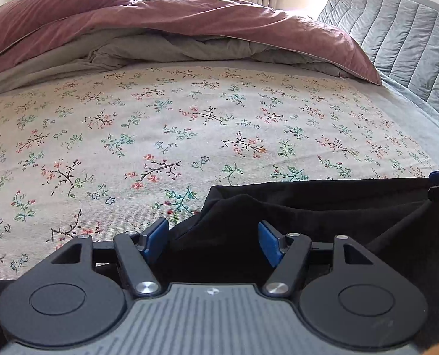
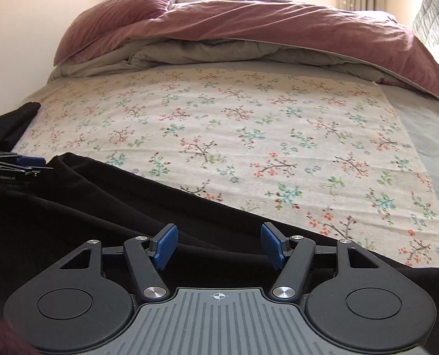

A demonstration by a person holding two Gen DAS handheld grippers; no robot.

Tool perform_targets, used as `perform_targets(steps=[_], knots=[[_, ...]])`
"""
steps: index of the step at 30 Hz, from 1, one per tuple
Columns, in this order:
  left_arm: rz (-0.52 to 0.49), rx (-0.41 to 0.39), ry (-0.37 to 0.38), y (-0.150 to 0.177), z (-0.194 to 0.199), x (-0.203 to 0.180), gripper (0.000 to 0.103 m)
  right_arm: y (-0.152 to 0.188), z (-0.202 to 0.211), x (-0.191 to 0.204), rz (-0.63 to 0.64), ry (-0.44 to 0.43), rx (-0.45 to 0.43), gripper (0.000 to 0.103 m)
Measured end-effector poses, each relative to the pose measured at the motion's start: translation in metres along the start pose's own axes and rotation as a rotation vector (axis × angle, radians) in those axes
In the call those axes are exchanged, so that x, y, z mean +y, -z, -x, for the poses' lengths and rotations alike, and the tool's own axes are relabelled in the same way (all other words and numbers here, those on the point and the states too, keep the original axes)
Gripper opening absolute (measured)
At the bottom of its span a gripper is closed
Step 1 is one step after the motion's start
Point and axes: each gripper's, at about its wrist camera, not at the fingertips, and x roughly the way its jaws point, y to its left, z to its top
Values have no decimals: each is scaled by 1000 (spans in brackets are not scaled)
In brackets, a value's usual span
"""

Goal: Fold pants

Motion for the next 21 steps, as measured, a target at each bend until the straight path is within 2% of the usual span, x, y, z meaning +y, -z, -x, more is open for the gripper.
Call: perform_targets(steps=[3,4,6,7,8,12,14,18,19,21], knots=[[-9,9,20,-2,-7,4,75,-8,-24,23,44,-39,13,59],[-9,1,35,-2,-8,5,69,-11,-33,31,57,-52,22,58],[-4,-8,66,-3,-7,6,52,-15,-46,46,82,-71,34,58],[-4,-16,78,-3,-6,7,33,-16,-52,51,94,-78,35,58],[6,-30,73,-3,-4,8,25,-17,-57,59,112,-89,35,58],[161,-134,104,-7,8,28,20,-13,-72,76,160,-107,36,57],[238,-159,123,-9,9,39,19,-13,-71,78,169,-104,25,57],[315,-124,27,-7,-4,48,21,-15,-64,69,144,-72,-3,56],[342,-104,45,-5,-6,52,21,-17,-65,65,128,-65,-2,56],[386,-101,85,-4,-2,58,29,-19,-63,55,102,-55,-2,55]])
